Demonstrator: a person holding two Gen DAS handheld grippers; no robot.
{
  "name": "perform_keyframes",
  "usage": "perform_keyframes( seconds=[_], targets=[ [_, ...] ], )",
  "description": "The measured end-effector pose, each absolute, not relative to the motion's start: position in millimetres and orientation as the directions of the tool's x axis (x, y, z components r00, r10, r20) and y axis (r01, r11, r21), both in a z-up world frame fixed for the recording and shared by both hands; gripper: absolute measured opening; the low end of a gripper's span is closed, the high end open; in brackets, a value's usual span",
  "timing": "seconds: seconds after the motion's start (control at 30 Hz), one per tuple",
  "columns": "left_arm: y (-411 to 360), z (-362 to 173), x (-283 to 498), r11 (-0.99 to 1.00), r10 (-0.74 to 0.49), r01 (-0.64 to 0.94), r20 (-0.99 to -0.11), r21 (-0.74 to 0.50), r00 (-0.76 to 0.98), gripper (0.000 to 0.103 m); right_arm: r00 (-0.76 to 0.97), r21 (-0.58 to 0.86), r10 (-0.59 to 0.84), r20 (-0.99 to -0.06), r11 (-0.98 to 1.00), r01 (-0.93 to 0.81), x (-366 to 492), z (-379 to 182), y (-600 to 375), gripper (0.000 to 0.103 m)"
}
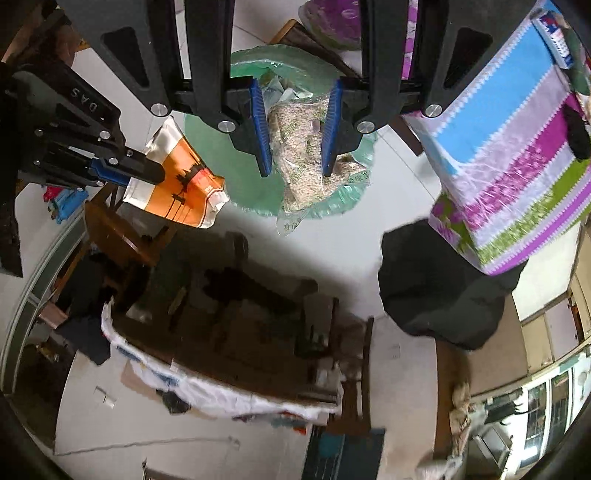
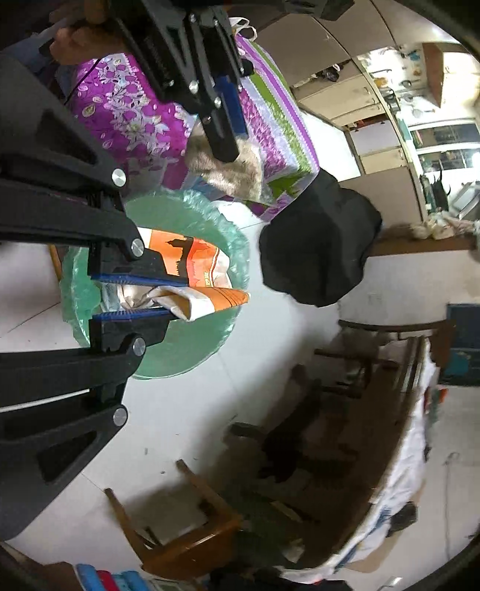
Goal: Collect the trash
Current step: 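Carry the grain bag and orange-white packet over the green bin with both tools, then open both tools to drop the bag and packet into the bin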
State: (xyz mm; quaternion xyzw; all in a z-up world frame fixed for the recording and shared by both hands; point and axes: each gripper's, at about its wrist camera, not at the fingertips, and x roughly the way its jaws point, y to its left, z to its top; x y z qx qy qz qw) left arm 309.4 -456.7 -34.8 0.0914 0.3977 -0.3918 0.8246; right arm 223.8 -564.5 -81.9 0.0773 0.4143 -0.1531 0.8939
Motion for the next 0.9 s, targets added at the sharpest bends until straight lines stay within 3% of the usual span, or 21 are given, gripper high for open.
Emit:
perform_keyframes(
  seconds=[0.33,0.9],
  targets=[
    [-472,-92,322,0.682,-0.524,0.716,-0.783,-0.149,0.335,0.028,0.56,0.062,-0.167,-0.811,0.928,0.367,225,-112,-592,0.01],
    [-484,-99,324,0.681,-0.512,0.72,-0.792,-0.137,0.333,0.033,0.56,0.067,-0.162,-0.813,0.928,0.366,226,-121,-602,0.012]
  ],
)
